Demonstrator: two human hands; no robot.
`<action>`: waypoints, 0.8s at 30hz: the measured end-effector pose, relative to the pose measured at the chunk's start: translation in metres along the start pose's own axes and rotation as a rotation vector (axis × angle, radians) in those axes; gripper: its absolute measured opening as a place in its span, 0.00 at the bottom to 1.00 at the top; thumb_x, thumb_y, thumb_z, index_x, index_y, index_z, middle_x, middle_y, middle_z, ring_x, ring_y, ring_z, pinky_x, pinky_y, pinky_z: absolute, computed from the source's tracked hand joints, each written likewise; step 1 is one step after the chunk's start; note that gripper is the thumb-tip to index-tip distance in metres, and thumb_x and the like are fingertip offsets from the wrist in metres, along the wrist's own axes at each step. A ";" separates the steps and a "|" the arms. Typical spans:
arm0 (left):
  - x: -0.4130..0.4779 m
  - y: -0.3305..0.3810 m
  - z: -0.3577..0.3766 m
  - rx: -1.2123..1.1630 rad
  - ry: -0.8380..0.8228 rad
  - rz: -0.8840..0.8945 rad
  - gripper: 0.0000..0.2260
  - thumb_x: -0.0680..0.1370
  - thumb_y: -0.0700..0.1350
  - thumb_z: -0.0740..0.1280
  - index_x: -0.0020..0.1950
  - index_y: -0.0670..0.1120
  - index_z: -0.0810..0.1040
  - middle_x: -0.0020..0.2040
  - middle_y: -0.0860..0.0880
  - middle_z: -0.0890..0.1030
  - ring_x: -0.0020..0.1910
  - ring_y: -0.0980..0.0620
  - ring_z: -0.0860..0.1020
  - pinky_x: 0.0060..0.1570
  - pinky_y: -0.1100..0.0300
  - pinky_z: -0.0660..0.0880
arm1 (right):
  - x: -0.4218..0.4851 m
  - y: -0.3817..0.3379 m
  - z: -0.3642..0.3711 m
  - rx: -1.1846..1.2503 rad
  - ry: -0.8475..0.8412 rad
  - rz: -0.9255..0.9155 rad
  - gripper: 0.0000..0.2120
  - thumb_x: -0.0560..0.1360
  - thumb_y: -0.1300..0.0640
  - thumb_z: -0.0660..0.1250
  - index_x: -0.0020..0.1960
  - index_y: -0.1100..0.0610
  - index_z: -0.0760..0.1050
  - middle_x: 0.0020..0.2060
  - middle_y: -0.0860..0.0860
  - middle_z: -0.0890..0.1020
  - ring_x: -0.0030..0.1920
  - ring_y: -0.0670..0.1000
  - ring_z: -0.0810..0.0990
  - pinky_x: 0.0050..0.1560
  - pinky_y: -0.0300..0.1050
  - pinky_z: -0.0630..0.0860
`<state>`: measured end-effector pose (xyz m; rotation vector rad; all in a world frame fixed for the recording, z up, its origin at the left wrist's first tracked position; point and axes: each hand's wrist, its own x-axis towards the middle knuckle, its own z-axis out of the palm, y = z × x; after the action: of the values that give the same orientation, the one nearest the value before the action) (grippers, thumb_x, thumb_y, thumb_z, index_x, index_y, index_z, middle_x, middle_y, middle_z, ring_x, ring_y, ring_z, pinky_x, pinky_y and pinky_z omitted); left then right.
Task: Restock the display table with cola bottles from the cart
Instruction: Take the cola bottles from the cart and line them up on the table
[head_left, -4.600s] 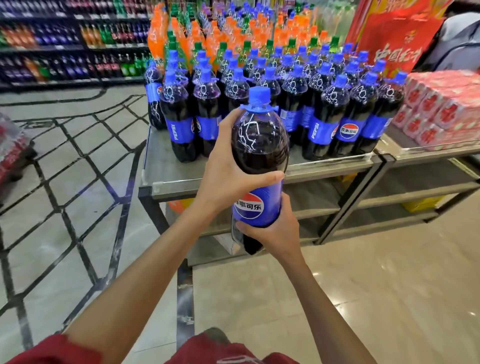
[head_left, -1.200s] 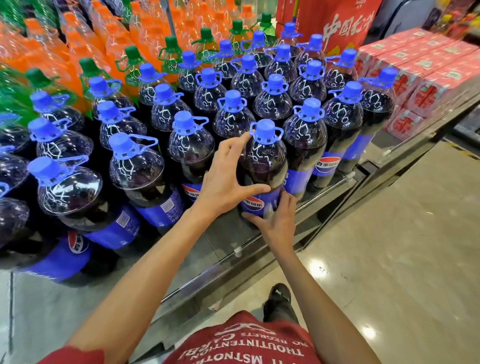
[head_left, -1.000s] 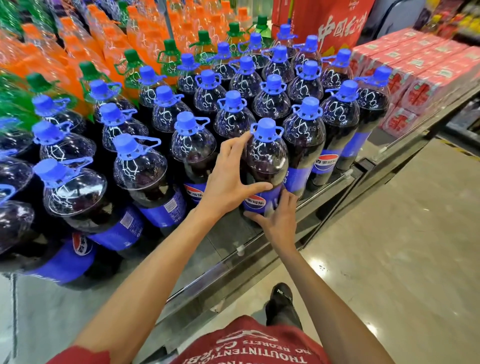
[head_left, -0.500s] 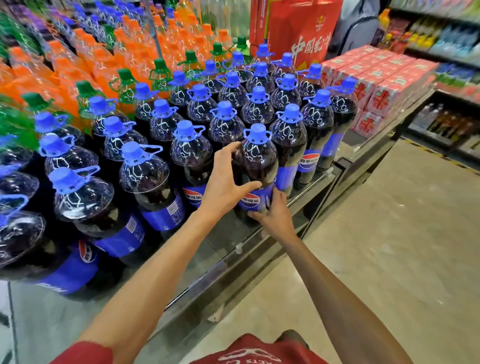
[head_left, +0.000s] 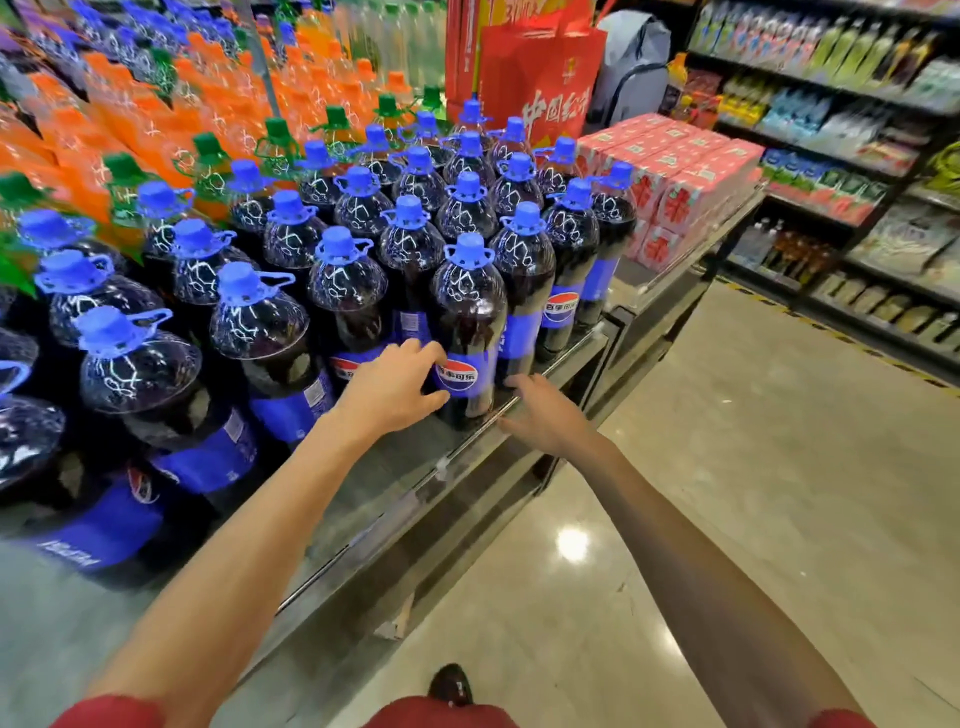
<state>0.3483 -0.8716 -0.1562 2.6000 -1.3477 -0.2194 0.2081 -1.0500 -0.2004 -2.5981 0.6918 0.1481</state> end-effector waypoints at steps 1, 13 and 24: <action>-0.004 0.005 0.000 0.060 -0.066 0.010 0.23 0.79 0.57 0.68 0.72 0.50 0.69 0.65 0.46 0.74 0.64 0.43 0.73 0.55 0.46 0.75 | -0.009 0.002 -0.003 -0.076 -0.022 0.005 0.33 0.76 0.45 0.70 0.76 0.56 0.65 0.68 0.57 0.72 0.68 0.59 0.72 0.65 0.55 0.73; -0.079 0.098 0.017 0.429 -0.230 0.287 0.26 0.79 0.59 0.66 0.71 0.47 0.68 0.67 0.44 0.72 0.66 0.41 0.71 0.59 0.45 0.72 | -0.182 0.034 -0.001 -0.260 -0.064 0.220 0.32 0.78 0.44 0.69 0.76 0.56 0.65 0.73 0.59 0.68 0.71 0.62 0.68 0.68 0.57 0.71; -0.116 0.219 0.003 0.440 -0.252 0.652 0.25 0.80 0.57 0.66 0.73 0.49 0.68 0.68 0.44 0.72 0.67 0.41 0.71 0.65 0.44 0.71 | -0.323 0.049 -0.018 -0.232 0.038 0.567 0.31 0.79 0.43 0.68 0.75 0.57 0.66 0.71 0.58 0.69 0.70 0.60 0.68 0.65 0.55 0.70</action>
<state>0.1090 -0.8999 -0.1000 2.3110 -2.4838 -0.1569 -0.0967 -0.9513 -0.1350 -2.5443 1.4886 0.3697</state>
